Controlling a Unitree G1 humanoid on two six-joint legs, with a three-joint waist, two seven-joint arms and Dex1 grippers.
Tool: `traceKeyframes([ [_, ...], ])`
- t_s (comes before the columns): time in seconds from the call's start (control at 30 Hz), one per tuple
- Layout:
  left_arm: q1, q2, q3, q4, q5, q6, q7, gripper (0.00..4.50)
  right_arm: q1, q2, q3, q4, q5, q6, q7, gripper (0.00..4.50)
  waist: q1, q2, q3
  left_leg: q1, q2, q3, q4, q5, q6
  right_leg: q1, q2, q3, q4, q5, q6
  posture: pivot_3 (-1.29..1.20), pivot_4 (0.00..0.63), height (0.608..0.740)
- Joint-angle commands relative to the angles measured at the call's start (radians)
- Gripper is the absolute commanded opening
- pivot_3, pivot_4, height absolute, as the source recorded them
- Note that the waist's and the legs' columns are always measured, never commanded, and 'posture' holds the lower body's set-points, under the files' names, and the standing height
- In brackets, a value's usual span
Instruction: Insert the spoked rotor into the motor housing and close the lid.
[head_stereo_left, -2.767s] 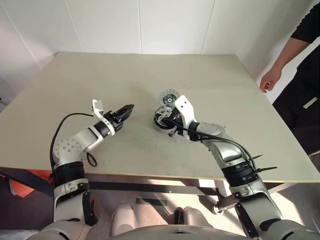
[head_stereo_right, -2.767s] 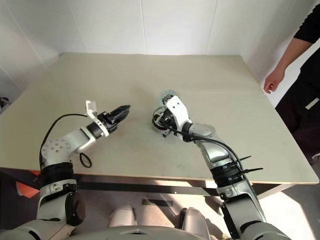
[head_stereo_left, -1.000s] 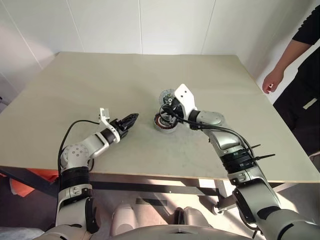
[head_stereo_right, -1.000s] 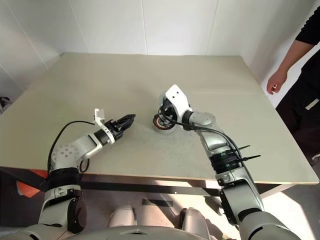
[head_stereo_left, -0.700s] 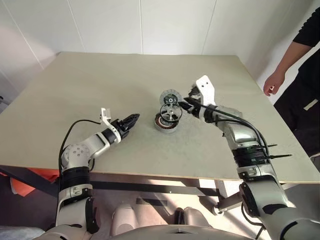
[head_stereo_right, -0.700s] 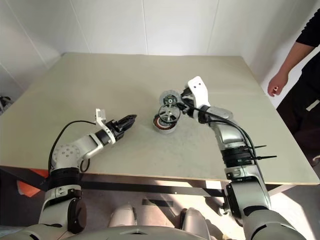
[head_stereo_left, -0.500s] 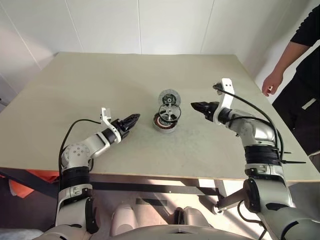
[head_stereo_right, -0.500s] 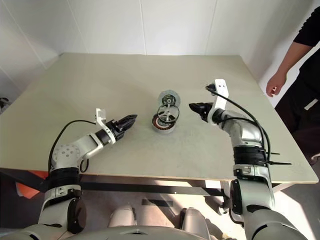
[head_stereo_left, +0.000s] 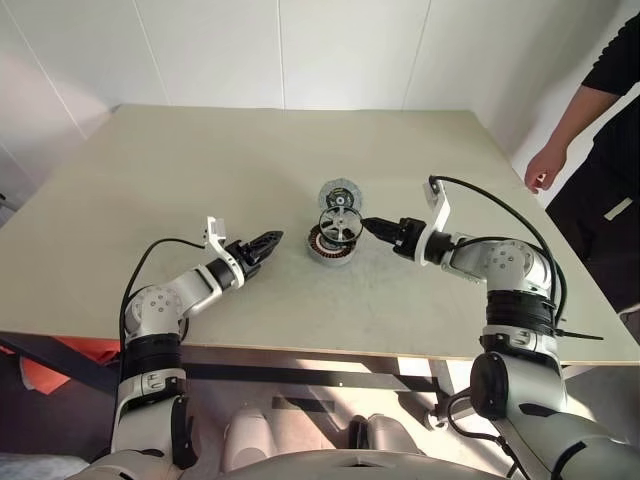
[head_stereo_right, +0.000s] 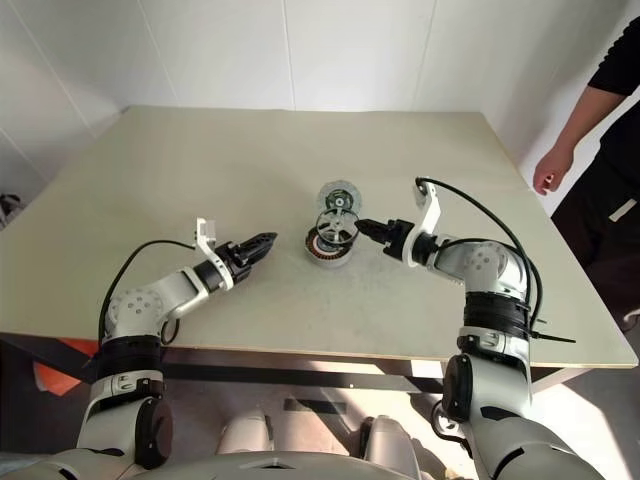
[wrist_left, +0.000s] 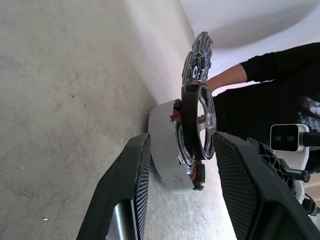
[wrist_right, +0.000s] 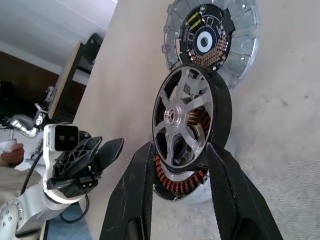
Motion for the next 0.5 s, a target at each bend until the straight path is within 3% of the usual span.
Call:
traceKeyframes([
  [0.03,0.002,0.011,-0.004,-0.038,0.004,-0.013,-0.016,2.09,-0.009,-0.021,0.085,-0.059,-0.088,-0.204,0.003,1.85,0.001,0.0,0.0,0.0,0.0,0.0,0.0,0.0,0.0,0.0,0.0,0.0,0.0,0.0,0.0,0.0,0.0,0.74],
  [0.27,0.014,0.008,-0.007,-0.045,0.009,-0.017,-0.015,2.09,0.106,-0.105,0.411,-0.292,-0.316,-0.636,0.161,1.85,0.002,0.0,0.0,-0.001,0.0,0.0,-0.002,0.0,0.0,0.0,0.0,-0.001,-0.003,0.0,0.0,0.0,0.0,0.74],
  [0.5,0.001,0.014,-0.019,-0.027,0.023,-0.022,-0.023,2.09,0.127,-0.07,0.526,-0.181,-0.458,-0.904,0.156,1.85,-0.004,0.0,0.0,-0.001,0.0,0.0,-0.001,0.0,0.0,0.0,0.0,-0.001,-0.002,0.0,0.0,0.0,0.0,0.74],
])
